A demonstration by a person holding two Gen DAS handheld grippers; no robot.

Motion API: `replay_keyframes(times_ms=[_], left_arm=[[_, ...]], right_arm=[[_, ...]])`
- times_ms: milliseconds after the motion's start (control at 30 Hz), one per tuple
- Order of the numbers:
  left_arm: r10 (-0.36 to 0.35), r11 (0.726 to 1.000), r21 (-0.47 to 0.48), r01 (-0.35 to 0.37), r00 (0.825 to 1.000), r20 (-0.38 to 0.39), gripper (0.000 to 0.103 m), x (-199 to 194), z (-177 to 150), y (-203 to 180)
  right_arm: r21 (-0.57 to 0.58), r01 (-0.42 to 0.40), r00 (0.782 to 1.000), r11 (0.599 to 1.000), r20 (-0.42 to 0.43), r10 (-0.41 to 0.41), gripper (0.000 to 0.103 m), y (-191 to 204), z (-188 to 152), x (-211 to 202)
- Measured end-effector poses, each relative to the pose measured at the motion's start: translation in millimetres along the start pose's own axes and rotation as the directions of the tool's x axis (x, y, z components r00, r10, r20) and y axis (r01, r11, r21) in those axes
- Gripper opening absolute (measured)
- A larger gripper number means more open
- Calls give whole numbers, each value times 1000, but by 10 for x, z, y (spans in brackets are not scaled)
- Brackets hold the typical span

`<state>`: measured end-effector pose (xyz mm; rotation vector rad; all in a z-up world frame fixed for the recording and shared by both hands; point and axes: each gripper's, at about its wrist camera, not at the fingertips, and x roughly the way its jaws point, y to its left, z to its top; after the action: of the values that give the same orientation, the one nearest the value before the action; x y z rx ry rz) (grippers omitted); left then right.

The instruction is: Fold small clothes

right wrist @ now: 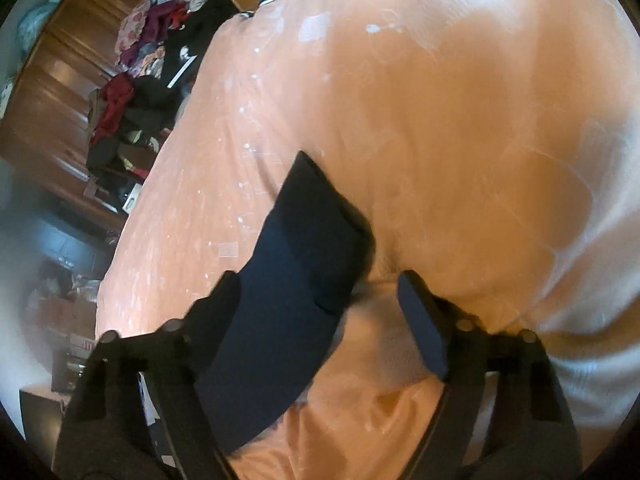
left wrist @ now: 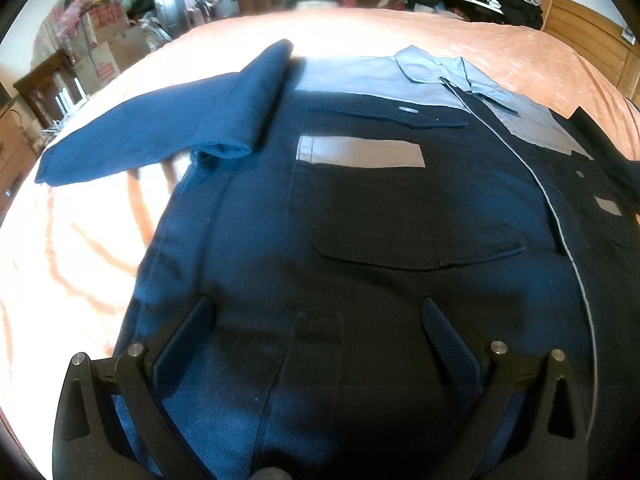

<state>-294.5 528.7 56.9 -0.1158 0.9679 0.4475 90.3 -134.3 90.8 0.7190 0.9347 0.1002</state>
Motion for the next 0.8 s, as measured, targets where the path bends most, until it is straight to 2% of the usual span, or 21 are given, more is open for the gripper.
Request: replay_keyframes(times_ms=[100, 167, 400, 433, 467, 500, 533, 600, 667, 767, 800], left_arm=[[1, 1000, -2, -1, 1000, 0, 103, 6, -2, 2], [1, 1000, -1, -1, 1000, 0, 103, 7, 0, 3], [3, 1000, -2, -3, 1000, 1, 103, 24, 8, 3], [3, 1000, -2, -3, 1000, 1, 103, 20, 7, 1], [2, 1000, -2, -2, 1000, 2, 103, 20, 6, 1], [1, 1000, -3, -1, 1000, 2, 103, 21, 5, 1], [1, 1000, -4, -1, 1000, 3, 103, 21, 2, 1], [2, 1000, -4, -2, 1000, 4, 103, 14, -2, 0], [9, 1000, -1, -9, 1000, 3, 103, 6, -2, -12], [4, 1000, -11, -4, 1000, -6, 103, -22, 20, -4], [-5, 1000, -16, 4, 1000, -11, 103, -33, 31, 0]], right_arm=[[-32, -48, 999, 998, 2, 48, 66, -32, 31, -19], [-32, -42, 999, 999, -1, 42, 66, -40, 71, 36], [-61, 25, 999, 998, -41, -28, 66, 34, 124, 284], [-64, 40, 998, 997, -40, -42, 63, 38, 130, 311], [-72, 56, 998, 996, -37, -58, 57, 41, 127, 320], [-69, 63, 997, 996, -32, -65, 28, 57, 118, 321], [-49, 37, 999, 998, -27, -38, 11, 73, 96, 291], [-67, -26, 1000, 997, 12, 27, 11, 289, -10, 172], [-130, -116, 993, 985, 22, 120, 10, 689, -173, 48], [-261, -262, 964, 929, -21, 266, 10, 1596, -554, -145], [-306, -324, 945, 895, -52, 324, 10, 1985, -740, -192]])
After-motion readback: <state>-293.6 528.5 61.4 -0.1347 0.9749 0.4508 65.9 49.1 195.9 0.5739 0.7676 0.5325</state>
